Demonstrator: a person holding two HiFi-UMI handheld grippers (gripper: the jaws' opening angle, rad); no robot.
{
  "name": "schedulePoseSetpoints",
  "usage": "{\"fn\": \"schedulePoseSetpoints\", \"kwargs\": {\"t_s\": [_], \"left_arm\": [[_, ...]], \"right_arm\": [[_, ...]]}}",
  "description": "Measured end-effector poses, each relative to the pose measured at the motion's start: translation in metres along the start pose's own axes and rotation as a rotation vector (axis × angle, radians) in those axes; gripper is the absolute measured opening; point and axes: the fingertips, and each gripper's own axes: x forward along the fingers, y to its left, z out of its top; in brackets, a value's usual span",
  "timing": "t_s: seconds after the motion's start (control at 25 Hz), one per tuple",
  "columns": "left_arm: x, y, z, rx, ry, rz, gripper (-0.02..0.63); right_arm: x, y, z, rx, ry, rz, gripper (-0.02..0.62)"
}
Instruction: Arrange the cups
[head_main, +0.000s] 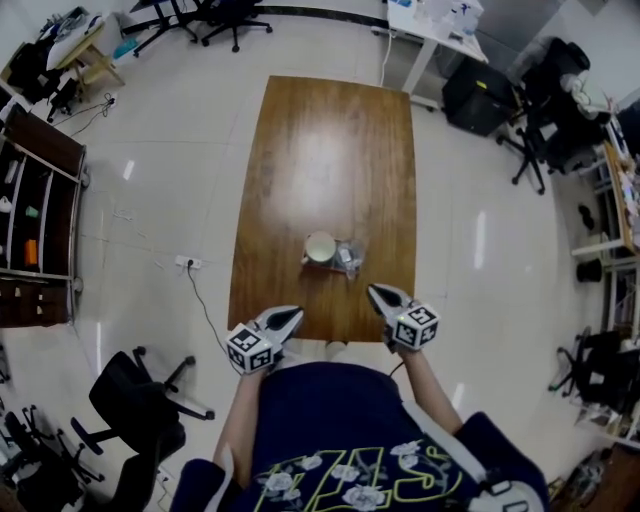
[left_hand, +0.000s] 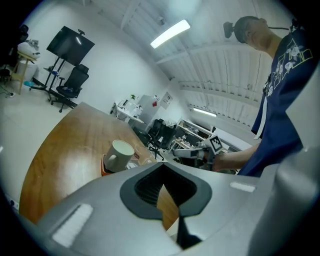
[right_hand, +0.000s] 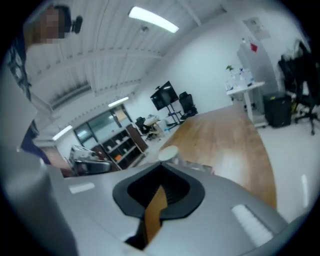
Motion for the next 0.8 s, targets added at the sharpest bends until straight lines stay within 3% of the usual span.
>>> {"fn": "schedulePoseSetpoints", "kwargs": {"t_s": [0.08, 0.2, 0.36, 0.56, 0.8], "left_arm": [[-0.001, 0.005, -0.008, -0.012, 0.007, -0.001, 0.002], [0.008, 0.005, -0.011, -0.014, 0.017, -0.014, 0.002], [0.023, -0.005, -0.001, 0.003, 0.025, -0.049, 0.002], [0.037, -0.005, -0.012, 0.013, 0.061, -0.073, 0.002], [0.05, -0.013, -0.011, 0.022, 0.081, -0.091, 0.002]], "right_arm": [[-0.005, 0.02, -0.021, 0.05, -0.013, 0.076, 0.006], [-0.004, 0.043, -0.039, 0.03, 0.05, 0.118, 0.006], [0.002, 0.065, -0.022, 0.005, -0.002, 0.172, 0.006], [0.006, 0.061, -0.005, 0.017, -0.053, 0.158, 0.006], [0.003, 0.046, -0.027, 0.018, -0.047, 0.151, 0.006]]}}
